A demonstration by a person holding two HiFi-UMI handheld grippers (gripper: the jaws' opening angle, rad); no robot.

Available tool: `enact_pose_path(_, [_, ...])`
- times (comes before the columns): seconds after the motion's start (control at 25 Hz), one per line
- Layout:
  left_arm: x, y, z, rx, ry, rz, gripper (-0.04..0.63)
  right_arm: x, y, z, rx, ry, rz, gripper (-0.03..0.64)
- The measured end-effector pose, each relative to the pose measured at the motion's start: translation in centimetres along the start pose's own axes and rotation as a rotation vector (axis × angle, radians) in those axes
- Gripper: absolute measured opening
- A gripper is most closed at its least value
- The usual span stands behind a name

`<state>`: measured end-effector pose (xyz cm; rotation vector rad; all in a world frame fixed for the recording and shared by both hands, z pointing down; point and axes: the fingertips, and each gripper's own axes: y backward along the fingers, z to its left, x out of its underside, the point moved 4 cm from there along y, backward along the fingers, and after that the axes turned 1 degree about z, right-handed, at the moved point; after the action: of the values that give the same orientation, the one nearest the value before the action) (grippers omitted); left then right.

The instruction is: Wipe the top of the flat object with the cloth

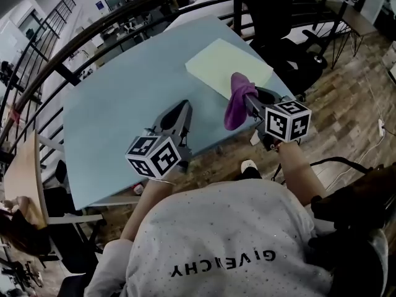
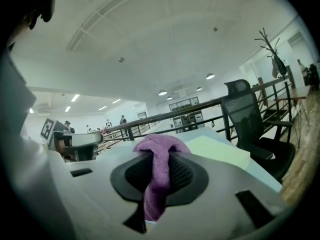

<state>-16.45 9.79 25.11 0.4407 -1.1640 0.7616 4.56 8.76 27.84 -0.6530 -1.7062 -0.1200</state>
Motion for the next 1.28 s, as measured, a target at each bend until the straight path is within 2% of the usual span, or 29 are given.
enact_pose_path(0.72, [0.4, -0.5, 2.0, -0.03, 0.025, -0.01, 0.0, -0.2, -1.2, -0.7, 0.033, 0.047, 0.007, 0.046])
enact_pose_path(1.28, [0.8, -1.6, 2.4, 0.002, 0.042, 0.002, 0.0, 0.3, -0.7, -1.9, 0.091, 0.049, 0.015, 0.046])
